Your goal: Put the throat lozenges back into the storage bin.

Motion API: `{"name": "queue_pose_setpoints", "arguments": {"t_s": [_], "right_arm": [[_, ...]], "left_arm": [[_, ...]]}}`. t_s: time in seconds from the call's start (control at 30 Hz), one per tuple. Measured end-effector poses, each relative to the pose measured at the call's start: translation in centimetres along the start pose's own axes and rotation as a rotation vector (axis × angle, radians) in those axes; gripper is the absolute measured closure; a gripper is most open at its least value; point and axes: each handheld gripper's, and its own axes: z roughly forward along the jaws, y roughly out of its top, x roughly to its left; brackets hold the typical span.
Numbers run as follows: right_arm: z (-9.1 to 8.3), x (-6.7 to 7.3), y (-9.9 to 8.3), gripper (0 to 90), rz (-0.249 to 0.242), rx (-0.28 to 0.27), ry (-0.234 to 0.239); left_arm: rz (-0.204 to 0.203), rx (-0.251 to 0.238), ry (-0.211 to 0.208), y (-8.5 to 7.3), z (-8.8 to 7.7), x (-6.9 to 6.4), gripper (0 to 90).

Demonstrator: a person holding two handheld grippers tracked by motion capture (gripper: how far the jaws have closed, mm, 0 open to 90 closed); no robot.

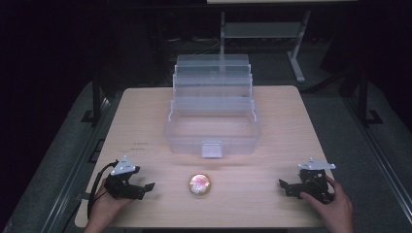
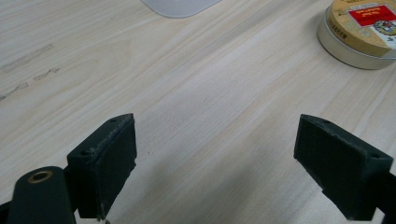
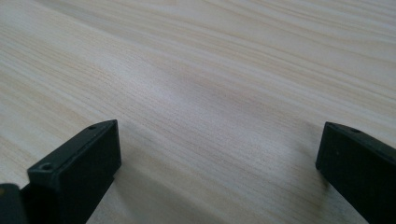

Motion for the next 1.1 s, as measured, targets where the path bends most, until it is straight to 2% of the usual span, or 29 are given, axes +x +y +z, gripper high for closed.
{"name": "queue_pose_setpoints", "arguments": {"t_s": [0.9,1.1], "right_arm": [[0.0,0.0,0.0,0.0,0.000,0.000,0.000],[0.0,0.0,0.0,0.0,0.000,0.000,0.000]], "left_arm": [[0.047,-0.003,-0.031,2.0,0.4,-1.1,12.4],[0.056,0.001,-0.049,2.5,0.8,-1.5,12.5]]}}
